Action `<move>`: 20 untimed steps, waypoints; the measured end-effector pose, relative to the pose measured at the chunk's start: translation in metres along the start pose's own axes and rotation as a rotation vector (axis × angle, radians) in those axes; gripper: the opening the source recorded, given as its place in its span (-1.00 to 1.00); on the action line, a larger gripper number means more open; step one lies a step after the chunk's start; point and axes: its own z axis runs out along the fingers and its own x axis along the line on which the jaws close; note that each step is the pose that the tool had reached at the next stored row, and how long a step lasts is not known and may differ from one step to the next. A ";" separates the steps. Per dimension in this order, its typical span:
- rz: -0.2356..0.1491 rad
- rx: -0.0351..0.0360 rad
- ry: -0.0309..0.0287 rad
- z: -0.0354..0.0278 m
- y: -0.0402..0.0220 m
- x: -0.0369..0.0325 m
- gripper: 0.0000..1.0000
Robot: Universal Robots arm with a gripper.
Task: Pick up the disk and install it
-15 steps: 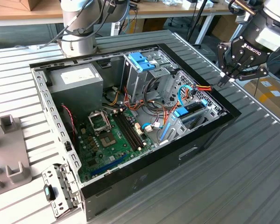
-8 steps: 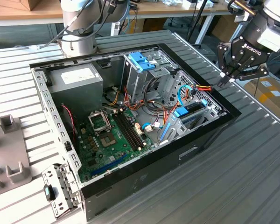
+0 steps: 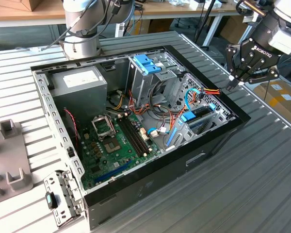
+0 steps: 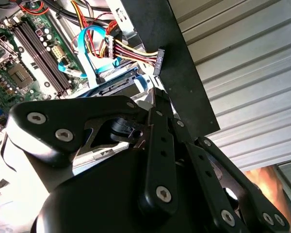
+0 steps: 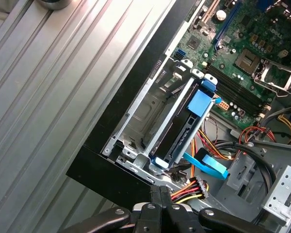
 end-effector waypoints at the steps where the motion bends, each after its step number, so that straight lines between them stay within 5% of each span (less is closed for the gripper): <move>1: 0.000 0.0000 0.0001 0.0000 0.0000 0.0000 -0.79; 5: 0.000 0.0000 0.0001 0.0000 0.0000 0.0000 -0.77; 6: -0.001 0.0000 0.0001 0.0000 0.0000 0.0000 -0.53; 10: -0.001 -0.0001 0.0001 0.0000 0.0000 0.0000 -0.15; 20: -0.008 -0.0007 0.0003 0.0005 -0.0059 0.0034 -0.15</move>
